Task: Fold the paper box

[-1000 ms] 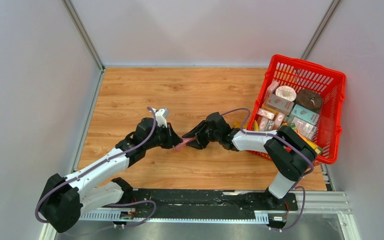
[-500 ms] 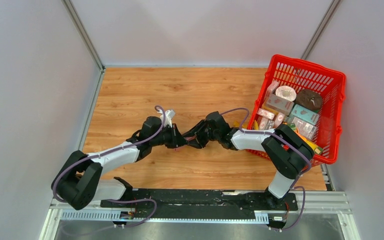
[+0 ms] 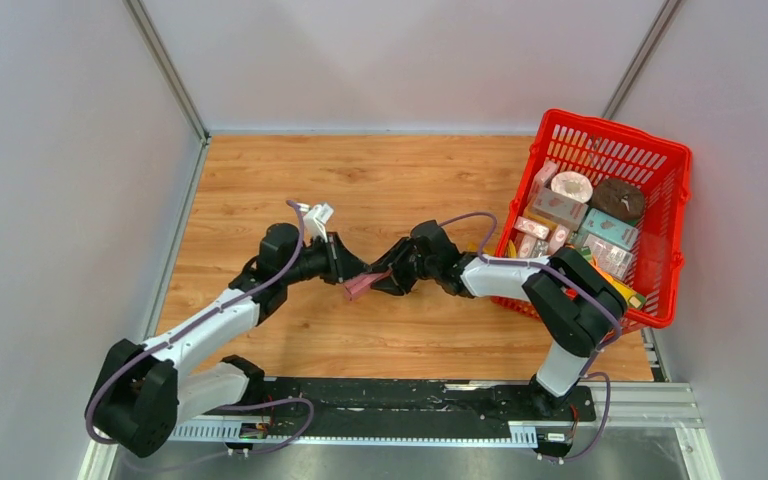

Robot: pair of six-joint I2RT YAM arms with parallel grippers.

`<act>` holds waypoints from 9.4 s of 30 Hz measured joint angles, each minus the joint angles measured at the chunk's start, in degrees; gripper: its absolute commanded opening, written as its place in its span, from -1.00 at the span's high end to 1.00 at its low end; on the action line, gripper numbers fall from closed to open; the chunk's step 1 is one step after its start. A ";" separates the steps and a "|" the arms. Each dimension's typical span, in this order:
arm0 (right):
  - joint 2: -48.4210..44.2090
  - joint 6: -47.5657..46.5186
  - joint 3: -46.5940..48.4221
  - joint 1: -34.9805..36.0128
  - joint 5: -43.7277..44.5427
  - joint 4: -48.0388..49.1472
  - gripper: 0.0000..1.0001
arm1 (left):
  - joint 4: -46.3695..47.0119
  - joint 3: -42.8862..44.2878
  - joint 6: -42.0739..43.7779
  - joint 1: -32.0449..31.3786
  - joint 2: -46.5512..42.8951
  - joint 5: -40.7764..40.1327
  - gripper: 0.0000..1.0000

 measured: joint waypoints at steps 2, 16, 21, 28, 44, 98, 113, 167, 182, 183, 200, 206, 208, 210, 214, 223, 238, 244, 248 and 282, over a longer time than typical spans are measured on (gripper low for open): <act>0.20 -0.39 0.48 -0.09 -0.13 -0.52 0.10 | -0.85 1.44 0.66 1.92 -1.53 1.18 0.83; 1.77 -1.09 2.08 -0.39 -0.94 -0.52 0.09 | 9.88 -3.02 -1.64 5.44 12.39 9.05 0.88; 1.86 -1.18 2.08 -0.52 -1.16 -0.42 0.07 | 13.03 -3.39 -2.27 5.51 14.21 10.36 0.88; 1.88 -3.56 2.08 -1.33 -1.27 -0.92 -0.25 | 7.13 -1.42 0.22 5.57 10.91 8.66 0.88; -2.05 -25.83 4.96 -5.57 -2.49 -11.08 -0.65 | 13.84 -5.03 0.37 5.73 18.08 8.61 0.87; 3.58 -33.75 10.64 -6.69 -2.56 -8.33 0.42 | -4.15 0.24 6.36 8.24 11.30 -2.62 0.81; 2.43 -39.76 11.52 -6.91 1.51 -11.56 0.26 | -13.60 -7.10 8.70 8.50 -4.68 -5.51 0.64; -3.56 -69.92 18.03 6.01 18.47 -44.19 -0.82 | -6.43 -5.99 1.51 4.90 8.04 -7.04 -0.01; 9.64 -69.59 22.16 -6.08 -1.16 -37.13 -0.18 | 13.40 -6.01 -12.00 4.28 21.49 -7.63 0.19; 9.99 -69.26 22.53 -6.54 -1.53 -36.76 -0.13 | 13.27 -5.77 -12.22 4.33 21.68 -8.11 0.28; 29.51 -65.07 60.46 -9.16 12.96 -43.43 -0.27 | -1.11 32.89 -9.97 15.87 43.82 -12.85 0.37; 39.45 -63.25 74.77 -11.47 14.82 -43.56 -0.32 | -3.63 50.14 -9.70 18.27 54.62 -11.32 0.37; 39.76 -62.84 78.75 -11.69 15.41 -45.16 -0.32 | -4.07 53.99 -9.73 18.60 57.75 -11.54 0.37; 40.26 -62.16 83.93 -12.04 15.30 -44.39 -0.39 | -4.90 58.82 -9.94 19.39 61.86 -11.23 0.38; 40.63 -60.98 91.38 -11.91 12.57 -35.30 -0.46 | -6.88 66.64 -11.21 19.04 68.74 -7.89 0.39; 39.47 -60.13 86.97 -12.09 15.67 -30.53 -0.56 | -11.34 68.83 -9.20 17.79 70.10 -7.58 0.14; 29.86 -62.16 66.14 -15.69 19.41 -42.66 -0.63 | -9.09 64.92 -9.33 16.04 61.24 -2.32 0.19; 14.78 -62.20 59.36 -17.40 18.36 -43.47 -0.68 | -1.81 64.87 -15.19 10.56 60.24 1.25 0.11; 7.17 -62.34 57.99 -18.14 17.66 -43.17 -0.61 | -6.43 64.87 -11.23 7.63 58.58 -0.28 0.07; 35.78 -63.93 70.36 -8.61 42.34 -47.04 0.27 | -32.20 75.82 14.49 9.27 67.17 -16.02 0.73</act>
